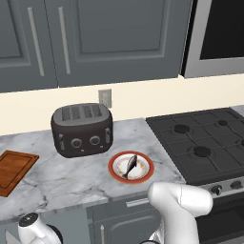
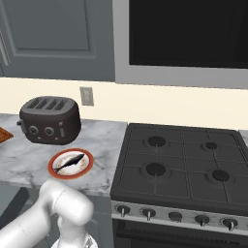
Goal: Pick up the knife from the drawer and place it on the cutting board. Then place the meat from the plate to the cutting board.
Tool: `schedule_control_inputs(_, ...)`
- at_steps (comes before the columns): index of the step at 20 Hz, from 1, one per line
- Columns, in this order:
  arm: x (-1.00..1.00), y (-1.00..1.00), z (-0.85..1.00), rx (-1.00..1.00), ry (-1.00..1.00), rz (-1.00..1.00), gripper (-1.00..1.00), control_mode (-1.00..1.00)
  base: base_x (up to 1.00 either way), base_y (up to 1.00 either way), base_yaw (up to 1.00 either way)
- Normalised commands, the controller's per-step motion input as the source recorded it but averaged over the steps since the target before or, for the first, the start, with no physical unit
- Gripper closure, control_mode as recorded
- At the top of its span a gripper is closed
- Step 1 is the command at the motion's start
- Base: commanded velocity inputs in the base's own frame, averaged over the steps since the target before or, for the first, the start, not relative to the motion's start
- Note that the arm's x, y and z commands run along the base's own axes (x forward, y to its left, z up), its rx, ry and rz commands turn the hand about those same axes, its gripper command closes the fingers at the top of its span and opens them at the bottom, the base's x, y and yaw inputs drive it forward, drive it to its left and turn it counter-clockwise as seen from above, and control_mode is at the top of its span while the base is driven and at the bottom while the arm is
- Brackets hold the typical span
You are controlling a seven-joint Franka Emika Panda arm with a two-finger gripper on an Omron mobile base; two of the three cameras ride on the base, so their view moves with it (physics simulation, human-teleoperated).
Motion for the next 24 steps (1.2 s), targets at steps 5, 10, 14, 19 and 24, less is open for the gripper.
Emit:
schedule_control_inputs(5,0.0,0.01,-0.23,0.0,0.0,0.0,1.0,-1.0,0.0,0.0,0.0)
schedule_control_inputs(10,-0.01,0.0,-0.23,0.0,0.0,0.0,1.0,-1.0,0.0,0.0,0.0)
schedule_control_inputs(14,-0.19,0.0,-0.11,0.02,0.0,0.0,1.0,-1.0,0.0,0.0,0.0)
schedule_control_inputs(19,-0.43,0.02,-0.01,0.01,0.0,0.0,1.0,-1.0,0.0,0.0,0.0)
schedule_control_inputs(24,-0.49,0.08,0.05,0.0,0.0,0.0,1.0,-1.0,0.0,0.0,0.0)
